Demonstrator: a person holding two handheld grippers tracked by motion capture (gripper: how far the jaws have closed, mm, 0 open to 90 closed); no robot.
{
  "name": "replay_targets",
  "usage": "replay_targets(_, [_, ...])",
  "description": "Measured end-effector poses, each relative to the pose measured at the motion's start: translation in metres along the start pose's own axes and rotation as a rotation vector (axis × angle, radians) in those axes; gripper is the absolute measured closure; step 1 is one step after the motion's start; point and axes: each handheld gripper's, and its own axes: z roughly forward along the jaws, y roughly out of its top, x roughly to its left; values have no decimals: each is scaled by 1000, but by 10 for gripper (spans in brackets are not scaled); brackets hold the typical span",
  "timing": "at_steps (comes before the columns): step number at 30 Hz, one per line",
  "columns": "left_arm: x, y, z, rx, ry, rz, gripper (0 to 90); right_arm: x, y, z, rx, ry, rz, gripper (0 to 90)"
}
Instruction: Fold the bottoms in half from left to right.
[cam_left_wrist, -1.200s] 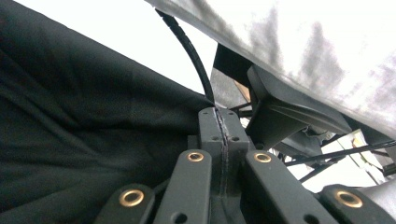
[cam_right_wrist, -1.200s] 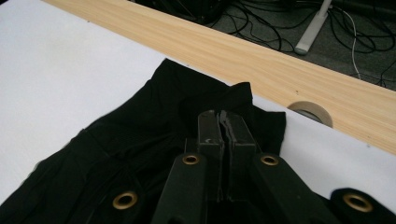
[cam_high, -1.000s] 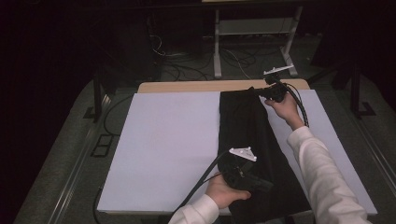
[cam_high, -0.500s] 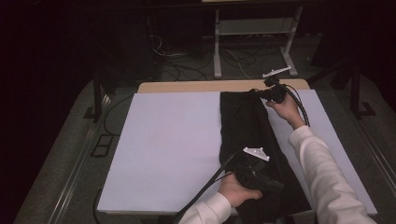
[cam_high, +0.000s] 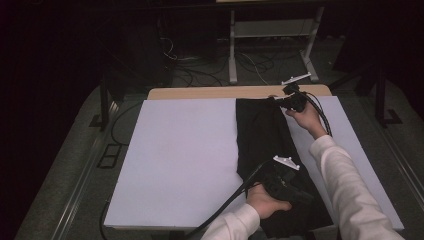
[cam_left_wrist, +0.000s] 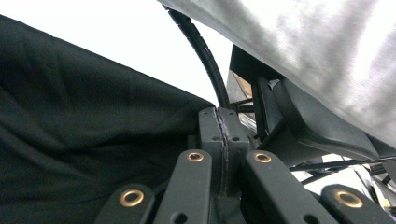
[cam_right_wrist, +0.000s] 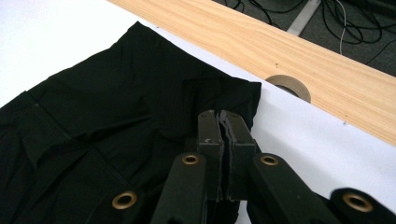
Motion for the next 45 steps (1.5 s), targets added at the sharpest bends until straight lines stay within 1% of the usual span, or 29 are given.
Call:
replay_targets(4, [3, 0, 6, 7, 7, -15, 887, 1, -1, 1, 3, 0, 1, 861])
replay_targets(7, [5, 0, 11, 8, 11, -24, 887, 1, -2, 1, 3, 2, -7, 861])
replay_targets(11, [7, 2, 16, 10, 4, -30, 887, 0, -3, 2, 0, 5, -7, 861])
replay_targets(18, [7, 6, 29, 22, 1, -34, 887, -2, -6, 0, -2, 8, -1, 860])
replay_targets(25, [9, 8, 38, 32, 17, -50, 884, -6, -10, -2, -3, 7, 14, 857])
replay_targets(26, [10, 8, 39, 34, 15, -50, 884, -6, -10, -2, -3, 7, 14, 857])
replay_targets(28, [10, 9, 43, 38, -9, -58, 873, -7, -10, -1, -1, 5, 13, 857])
replay_targets(29, [10, 9, 45, 33, -22, -71, 839, -7, -10, -1, 2, 6, 18, 857])
replay_targets(30, [10, 9, 46, 33, -27, -75, 740, -8, -11, 0, 7, 4, 25, 854])
replay_targets(31, [10, 9, 46, 32, -37, -70, 740, -8, -11, 0, 7, 4, 25, 854])
replay_targets(32, [9, 9, 45, 30, -34, -64, 657, -7, -11, 0, 11, 11, 42, 848])
replay_targets(33, [8, 8, 44, 16, -29, -63, 657, -7, -11, 0, 11, 11, 42, 848])
replay_targets(34, [7, 8, 42, 2, -30, -65, 603, -7, -11, 0, 12, 15, 45, 842])
replay_targets(35, [6, 8, 40, -20, -28, -68, 526, -7, -11, 1, 24, 12, 62, 793])
replay_targets(36, [5, 8, 38, -39, -24, -72, 526, -7, -11, 1, 24, 12, 62, 793])
replay_targets(37, [4, 8, 35, -55, -20, -74, 480, -7, -11, 1, 25, 15, 78, 757])
replay_targets(38, [3, 8, 33, -64, -14, -74, 455, -7, -11, 1, 22, 14, 88, 708])
replay_targets(39, [2, 8, 29, -82, -1, -68, 428, -7, -10, 1, 21, 10, 91, 664])
replay_targets(40, [2, 8, 25, -94, 11, -62, 387, -6, -10, 0, 13, 16, 94, 624])
replay_targets(42, [3, 8, 18, -122, 29, -59, 344, -5, -9, -2, 6, 18, 91, 553])
replay_targets(44, [5, 7, 11, -148, 47, -61, 291, -4, -7, -4, -13, 26, 98, 460])
replay_targets(45, [5, 6, 8, -157, 54, -60, 256, -4, -5, -8, -32, 43, 99, 383])
